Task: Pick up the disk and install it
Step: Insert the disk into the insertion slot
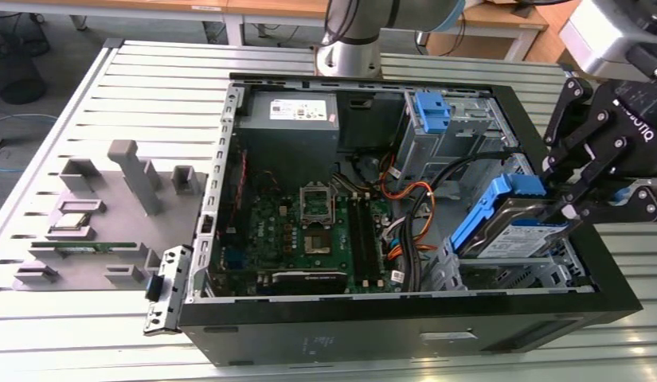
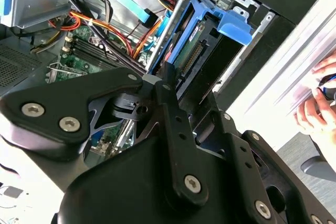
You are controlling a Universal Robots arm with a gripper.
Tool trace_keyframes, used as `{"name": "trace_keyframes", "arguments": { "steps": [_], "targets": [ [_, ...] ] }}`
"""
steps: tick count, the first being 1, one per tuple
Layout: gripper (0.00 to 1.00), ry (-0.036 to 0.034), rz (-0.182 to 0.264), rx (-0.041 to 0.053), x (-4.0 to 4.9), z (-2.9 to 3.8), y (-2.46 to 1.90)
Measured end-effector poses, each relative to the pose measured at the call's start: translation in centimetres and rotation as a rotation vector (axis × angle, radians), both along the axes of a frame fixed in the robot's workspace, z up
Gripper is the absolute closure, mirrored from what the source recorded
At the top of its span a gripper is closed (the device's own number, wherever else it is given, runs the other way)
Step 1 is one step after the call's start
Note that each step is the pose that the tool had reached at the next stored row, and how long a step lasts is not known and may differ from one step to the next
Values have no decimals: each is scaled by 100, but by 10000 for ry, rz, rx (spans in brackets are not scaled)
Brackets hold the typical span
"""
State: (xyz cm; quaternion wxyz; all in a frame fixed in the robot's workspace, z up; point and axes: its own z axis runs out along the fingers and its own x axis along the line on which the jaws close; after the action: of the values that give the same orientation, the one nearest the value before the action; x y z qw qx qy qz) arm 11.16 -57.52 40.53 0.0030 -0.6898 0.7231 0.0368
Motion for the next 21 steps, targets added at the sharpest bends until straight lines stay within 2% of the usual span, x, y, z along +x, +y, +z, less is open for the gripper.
{"name": "trace_keyframes", "arguments": {
  "steps": [21],
  "targets": [
    [65, 0, 0, -1, 0, -384, 0]
  ]
}}
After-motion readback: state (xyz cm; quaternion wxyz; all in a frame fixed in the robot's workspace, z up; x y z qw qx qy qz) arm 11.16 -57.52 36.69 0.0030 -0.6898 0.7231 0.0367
